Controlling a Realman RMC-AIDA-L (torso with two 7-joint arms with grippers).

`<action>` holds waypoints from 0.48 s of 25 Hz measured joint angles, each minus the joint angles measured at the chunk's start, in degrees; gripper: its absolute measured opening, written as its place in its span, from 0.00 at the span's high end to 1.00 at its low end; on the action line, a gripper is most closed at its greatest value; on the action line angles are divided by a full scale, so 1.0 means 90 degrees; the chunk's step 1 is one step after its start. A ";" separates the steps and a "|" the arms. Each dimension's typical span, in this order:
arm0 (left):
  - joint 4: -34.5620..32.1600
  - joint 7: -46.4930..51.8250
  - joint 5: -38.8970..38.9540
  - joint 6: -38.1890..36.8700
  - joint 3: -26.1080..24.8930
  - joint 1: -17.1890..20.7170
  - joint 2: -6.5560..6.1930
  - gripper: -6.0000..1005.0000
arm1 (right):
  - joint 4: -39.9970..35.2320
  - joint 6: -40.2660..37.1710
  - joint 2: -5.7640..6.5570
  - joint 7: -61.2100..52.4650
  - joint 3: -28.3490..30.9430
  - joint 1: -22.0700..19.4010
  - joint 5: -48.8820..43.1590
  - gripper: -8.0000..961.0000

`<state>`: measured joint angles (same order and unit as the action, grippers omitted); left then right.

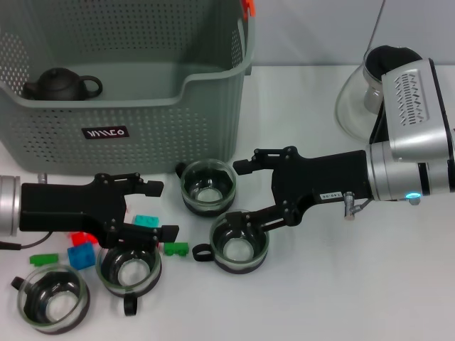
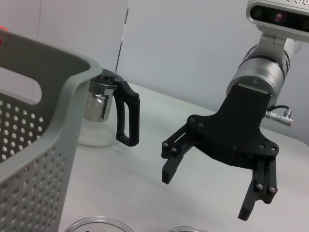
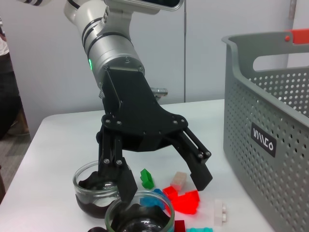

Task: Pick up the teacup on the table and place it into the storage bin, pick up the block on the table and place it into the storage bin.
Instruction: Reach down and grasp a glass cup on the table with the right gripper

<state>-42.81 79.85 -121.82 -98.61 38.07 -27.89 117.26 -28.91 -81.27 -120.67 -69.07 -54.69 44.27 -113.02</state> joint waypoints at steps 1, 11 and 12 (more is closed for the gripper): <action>0.0000 0.0000 0.0000 0.0000 -0.0005 0.0001 0.0000 0.07 | 0.0000 0.0000 0.0000 0.0003 0.0000 -0.0001 0.0000 0.02; 0.0010 0.0005 0.0002 0.0010 -0.0040 0.0016 -0.0001 0.07 | 0.0000 -0.0003 0.0000 0.0020 0.0014 -0.0007 0.0000 0.02; 0.0023 0.0004 0.0009 0.0012 -0.0080 0.0018 -0.0001 0.07 | 0.0000 -0.0003 0.0000 0.0020 0.0015 -0.0007 0.0000 0.02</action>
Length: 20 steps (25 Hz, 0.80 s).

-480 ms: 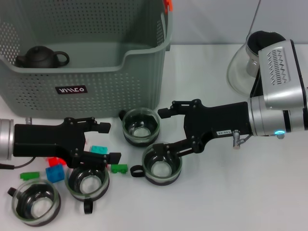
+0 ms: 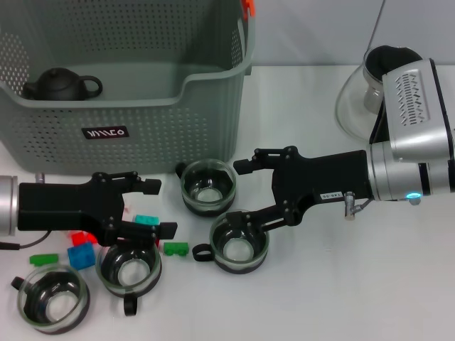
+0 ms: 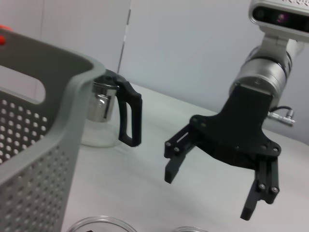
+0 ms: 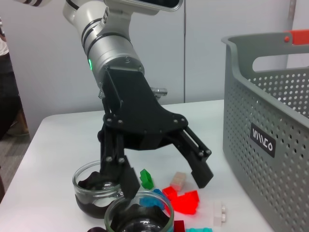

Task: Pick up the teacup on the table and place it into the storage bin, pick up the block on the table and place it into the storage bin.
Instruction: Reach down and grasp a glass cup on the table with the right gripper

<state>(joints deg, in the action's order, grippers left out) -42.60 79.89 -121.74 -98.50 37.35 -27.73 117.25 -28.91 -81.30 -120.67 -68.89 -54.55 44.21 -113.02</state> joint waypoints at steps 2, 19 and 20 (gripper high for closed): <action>0.0048 -0.0006 0.0026 0.0006 -0.0086 0.0005 -0.0001 0.07 | 0.0000 0.0000 0.0000 0.0000 -0.0003 0.0000 0.0000 0.02; 0.0144 -0.0046 0.0020 -0.0001 -0.0128 0.0075 -0.0001 0.08 | -0.0542 -0.0881 0.0060 0.0264 -0.0025 -0.0305 -0.0056 0.02; 0.0148 -0.0047 0.0022 0.0005 -0.0127 0.0086 0.0007 0.08 | -0.0624 -0.0931 0.0059 0.0247 -0.0065 -0.0338 -0.0093 0.02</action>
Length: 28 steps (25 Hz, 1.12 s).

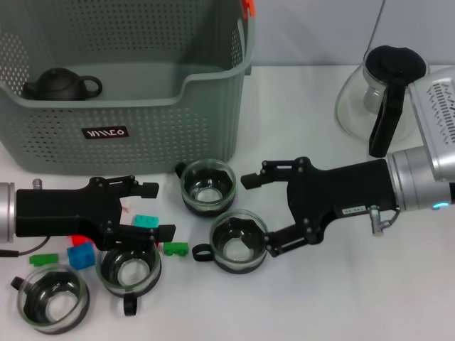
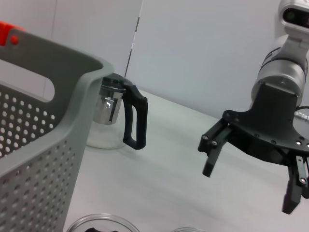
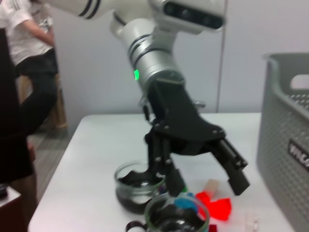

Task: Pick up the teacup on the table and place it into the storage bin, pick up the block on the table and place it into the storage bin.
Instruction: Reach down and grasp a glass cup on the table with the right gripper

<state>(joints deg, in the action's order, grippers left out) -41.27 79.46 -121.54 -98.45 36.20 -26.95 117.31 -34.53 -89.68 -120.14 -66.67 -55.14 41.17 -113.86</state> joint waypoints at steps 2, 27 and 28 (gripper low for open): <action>0.0037 -0.0001 0.0022 0.0030 0.0001 0.0016 0.0010 0.08 | -0.0139 -0.0088 0.0001 -0.0062 -0.0109 -0.0047 -0.0082 0.02; 0.0241 0.0012 0.0180 0.0366 -0.0009 0.0000 0.0149 0.09 | -0.1470 0.0317 -0.0014 -0.2130 -0.2430 0.0789 -0.1295 0.02; 0.0243 0.0009 0.0182 0.0362 -0.0009 0.0000 0.0149 0.09 | -0.1530 0.0332 -0.0023 -0.2208 -0.2479 0.0808 -0.1357 0.02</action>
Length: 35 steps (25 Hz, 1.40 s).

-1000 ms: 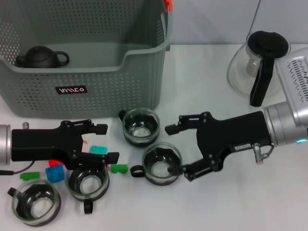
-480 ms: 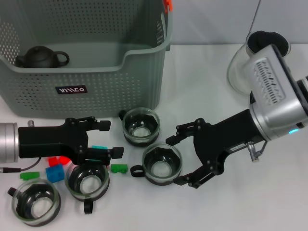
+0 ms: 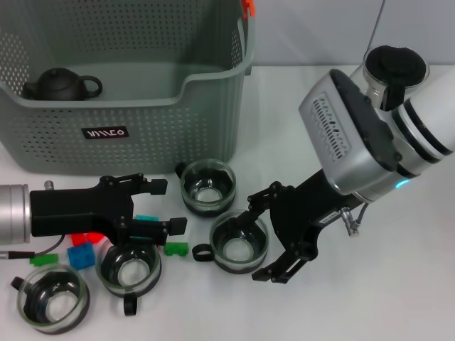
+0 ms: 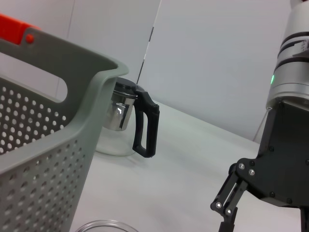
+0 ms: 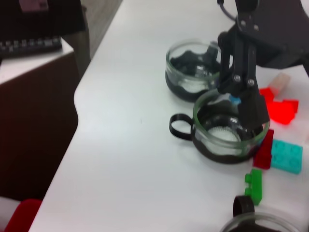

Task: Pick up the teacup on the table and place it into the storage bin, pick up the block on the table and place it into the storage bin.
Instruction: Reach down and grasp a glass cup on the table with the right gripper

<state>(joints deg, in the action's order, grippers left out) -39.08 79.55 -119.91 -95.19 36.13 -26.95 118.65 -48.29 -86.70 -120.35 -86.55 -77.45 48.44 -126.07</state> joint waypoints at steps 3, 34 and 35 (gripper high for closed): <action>0.0013 -0.0007 0.0002 -0.0010 0.0005 0.0002 0.0000 0.09 | -0.0088 0.0001 -0.0011 -0.0269 -0.0170 0.0087 -0.0109 0.02; 0.0245 -0.0055 0.0007 0.0027 0.0000 0.0074 -0.0045 0.10 | -0.0094 0.1311 -0.0075 -0.1879 -0.2812 0.0601 -0.0265 0.02; 0.0249 -0.0073 0.0008 0.0028 0.0000 0.0075 -0.0043 0.10 | -0.0094 0.1334 -0.0075 -0.1927 -0.2880 0.0613 -0.0269 0.02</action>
<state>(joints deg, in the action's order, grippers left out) -36.84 78.89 -119.84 -94.94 36.12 -26.27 118.26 -49.14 -74.69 -121.03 -103.89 -103.37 53.96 -128.49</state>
